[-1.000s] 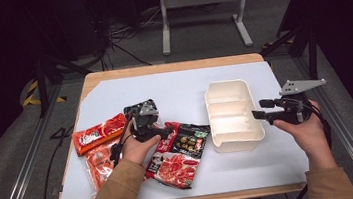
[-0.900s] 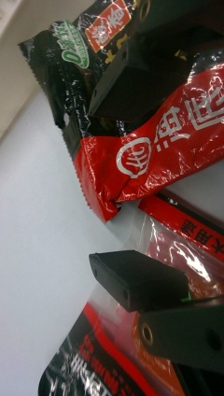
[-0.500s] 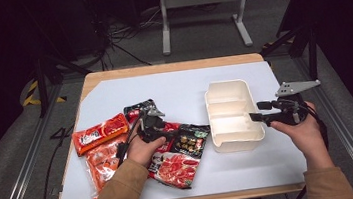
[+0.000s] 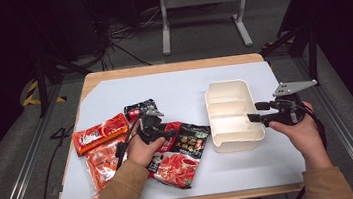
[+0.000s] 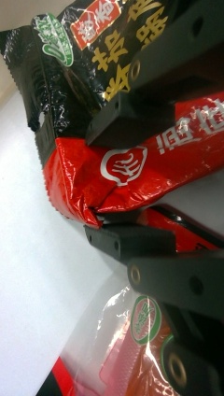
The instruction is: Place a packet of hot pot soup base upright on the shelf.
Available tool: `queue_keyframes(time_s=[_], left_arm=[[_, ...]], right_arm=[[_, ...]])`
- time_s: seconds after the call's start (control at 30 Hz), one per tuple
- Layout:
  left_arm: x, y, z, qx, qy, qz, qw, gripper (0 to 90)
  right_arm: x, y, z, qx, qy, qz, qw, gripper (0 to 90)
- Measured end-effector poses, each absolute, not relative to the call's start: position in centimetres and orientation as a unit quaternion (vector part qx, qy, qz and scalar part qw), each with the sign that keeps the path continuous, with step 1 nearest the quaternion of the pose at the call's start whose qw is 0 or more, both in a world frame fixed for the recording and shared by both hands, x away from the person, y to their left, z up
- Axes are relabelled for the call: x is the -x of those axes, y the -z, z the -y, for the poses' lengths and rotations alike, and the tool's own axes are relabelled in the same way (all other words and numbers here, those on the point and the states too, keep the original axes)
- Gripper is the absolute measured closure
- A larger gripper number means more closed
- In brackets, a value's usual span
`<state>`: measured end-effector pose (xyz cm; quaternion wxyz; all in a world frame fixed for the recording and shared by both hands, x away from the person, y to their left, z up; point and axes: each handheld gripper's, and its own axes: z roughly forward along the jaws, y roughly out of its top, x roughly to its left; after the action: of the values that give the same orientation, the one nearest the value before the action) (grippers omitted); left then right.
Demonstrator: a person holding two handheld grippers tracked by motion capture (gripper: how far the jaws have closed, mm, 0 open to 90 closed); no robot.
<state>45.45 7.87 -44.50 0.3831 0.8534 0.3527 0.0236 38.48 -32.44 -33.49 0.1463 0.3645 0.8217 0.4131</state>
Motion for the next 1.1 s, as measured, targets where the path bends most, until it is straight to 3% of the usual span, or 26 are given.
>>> queue_keyframes(time_s=[0.37, 0.6, 1.1], left_arm=[[-45.1, 44.1, -8.2, -0.849, -0.019, -0.361, 0.386, 79.9], [-45.1, 43.4, -8.9, -0.834, 0.003, -0.371, 0.408, 82.3], [-42.1, 37.0, -10.7, -0.803, -0.027, -0.324, 0.499, 85.9]], right_arm=[[-38.5, 33.4, 32.4, -0.364, -0.415, -0.822, 0.139, 44.2], [-38.5, 33.4, 32.5, -0.366, -0.418, -0.820, 0.136, 44.5], [-38.0, 32.6, 32.5, -0.362, -0.433, -0.813, 0.142, 45.8]])
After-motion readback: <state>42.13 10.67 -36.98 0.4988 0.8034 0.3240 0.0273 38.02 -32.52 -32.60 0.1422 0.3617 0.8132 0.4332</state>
